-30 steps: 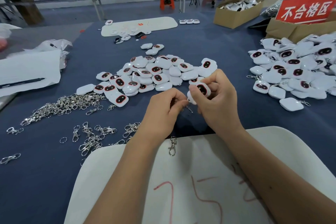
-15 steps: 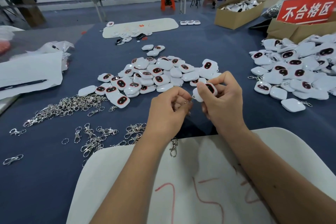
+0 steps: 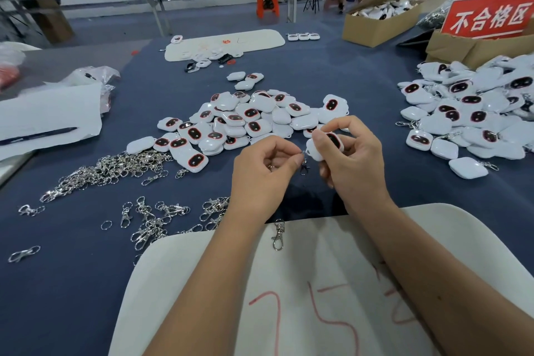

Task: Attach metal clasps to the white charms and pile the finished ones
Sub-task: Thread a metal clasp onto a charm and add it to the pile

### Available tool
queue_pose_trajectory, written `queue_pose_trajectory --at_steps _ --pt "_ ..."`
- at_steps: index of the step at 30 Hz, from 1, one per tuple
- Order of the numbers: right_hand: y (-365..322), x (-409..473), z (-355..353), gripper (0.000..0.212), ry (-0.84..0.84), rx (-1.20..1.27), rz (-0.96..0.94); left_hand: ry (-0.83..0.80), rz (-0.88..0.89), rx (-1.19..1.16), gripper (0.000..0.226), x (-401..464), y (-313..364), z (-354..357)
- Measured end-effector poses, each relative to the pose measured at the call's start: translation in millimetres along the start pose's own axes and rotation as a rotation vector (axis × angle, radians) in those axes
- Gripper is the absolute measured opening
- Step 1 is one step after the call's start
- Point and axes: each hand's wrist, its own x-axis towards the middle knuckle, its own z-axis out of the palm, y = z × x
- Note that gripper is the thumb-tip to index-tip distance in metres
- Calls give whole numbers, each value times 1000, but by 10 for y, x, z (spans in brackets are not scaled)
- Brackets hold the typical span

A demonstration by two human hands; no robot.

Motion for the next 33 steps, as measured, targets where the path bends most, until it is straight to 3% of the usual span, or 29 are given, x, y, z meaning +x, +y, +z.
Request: queue_pose_trajectory --at_steps 12,17,23,29,33 --pt "2 -12 -19 18 -119 82 66 108 -4 -22 19 36 -35 -8" --pt "18 -31 2 21 -150 48 23 125 122 205 23 33 -68 -64" --pt "30 -46 12 36 -142 -8 -9 23 366 563 16 32 -79 -71" --pt "-15 -30 13 30 -169 140 35 198 55 47 14 55 -51 -28" --pt "-61 -25 -3 31 -175 229 82 49 -100 -198 11 56 -48 -20"
